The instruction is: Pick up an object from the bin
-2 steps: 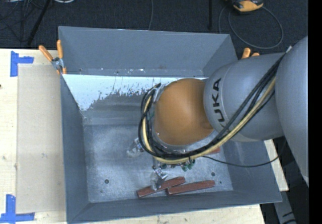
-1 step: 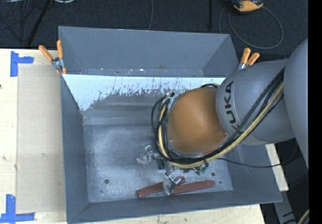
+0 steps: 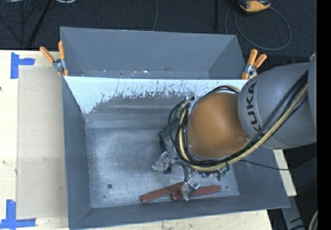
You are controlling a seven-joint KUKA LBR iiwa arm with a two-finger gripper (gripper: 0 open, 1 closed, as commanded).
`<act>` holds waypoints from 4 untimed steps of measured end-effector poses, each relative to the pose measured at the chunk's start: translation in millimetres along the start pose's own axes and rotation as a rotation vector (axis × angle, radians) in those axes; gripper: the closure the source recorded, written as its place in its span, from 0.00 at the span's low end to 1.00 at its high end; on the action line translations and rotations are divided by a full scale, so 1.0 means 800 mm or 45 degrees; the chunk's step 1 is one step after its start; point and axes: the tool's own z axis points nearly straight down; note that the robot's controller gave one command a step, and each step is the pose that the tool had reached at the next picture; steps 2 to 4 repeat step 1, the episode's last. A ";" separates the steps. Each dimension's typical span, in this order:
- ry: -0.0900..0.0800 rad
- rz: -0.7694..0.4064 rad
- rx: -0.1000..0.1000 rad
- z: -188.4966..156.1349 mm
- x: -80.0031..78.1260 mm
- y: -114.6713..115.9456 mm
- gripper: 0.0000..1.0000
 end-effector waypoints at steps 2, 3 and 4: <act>-0.003 -0.040 0.009 0.022 -0.003 0.031 1.00; -0.003 -0.040 0.009 0.022 -0.003 0.031 1.00; -0.003 -0.040 0.009 0.022 -0.003 0.031 1.00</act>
Offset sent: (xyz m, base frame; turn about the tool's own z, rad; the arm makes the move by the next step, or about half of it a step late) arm 0.0000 0.0000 0.0000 0.0000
